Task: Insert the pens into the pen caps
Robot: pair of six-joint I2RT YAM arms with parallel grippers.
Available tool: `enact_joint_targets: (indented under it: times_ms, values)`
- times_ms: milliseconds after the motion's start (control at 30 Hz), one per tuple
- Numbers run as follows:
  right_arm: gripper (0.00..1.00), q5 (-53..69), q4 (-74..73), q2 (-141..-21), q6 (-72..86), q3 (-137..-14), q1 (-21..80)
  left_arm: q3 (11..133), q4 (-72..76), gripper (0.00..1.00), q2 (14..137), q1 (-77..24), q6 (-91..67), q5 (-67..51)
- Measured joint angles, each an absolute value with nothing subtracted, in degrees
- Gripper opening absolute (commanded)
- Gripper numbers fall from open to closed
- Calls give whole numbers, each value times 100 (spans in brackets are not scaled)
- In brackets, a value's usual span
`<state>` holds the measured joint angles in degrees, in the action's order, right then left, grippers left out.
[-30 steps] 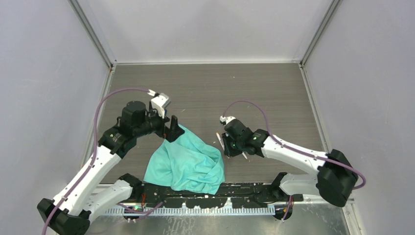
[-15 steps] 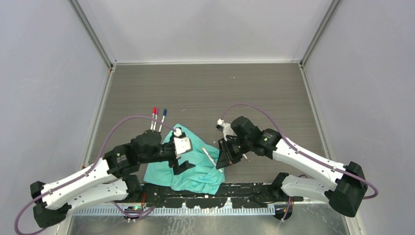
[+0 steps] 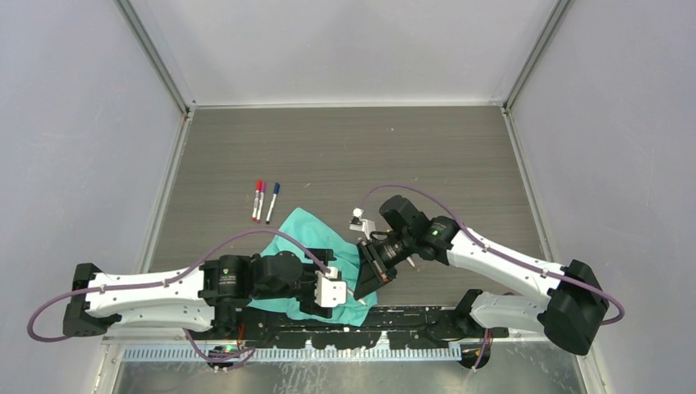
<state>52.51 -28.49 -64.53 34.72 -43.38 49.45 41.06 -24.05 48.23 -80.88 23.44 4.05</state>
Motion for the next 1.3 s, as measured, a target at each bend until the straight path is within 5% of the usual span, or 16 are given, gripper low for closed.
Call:
enact_joint_targets:
  times_ms: [400,900,967,1133,1300]
  values:
    - [1,5708,-2290,-7107,3795,-4372,4976,4099,-2335,41,5304,-8436,2491,521]
    - [1,5651,-2152,-7229,4101,-4425,4976,4099,-2386,0,5513,-8838,2598,906]
    - [11,5601,-2145,-7229,4115,-4425,4974,4099,-2401,0,5524,-8858,2609,985]
    - [55,5472,-2112,-7146,4154,-4429,4788,4101,-2405,0,5535,-8871,2512,1192]
    - [69,4912,-2320,-6825,3924,-4619,4150,4117,-2421,0,5531,-8777,2322,1315]
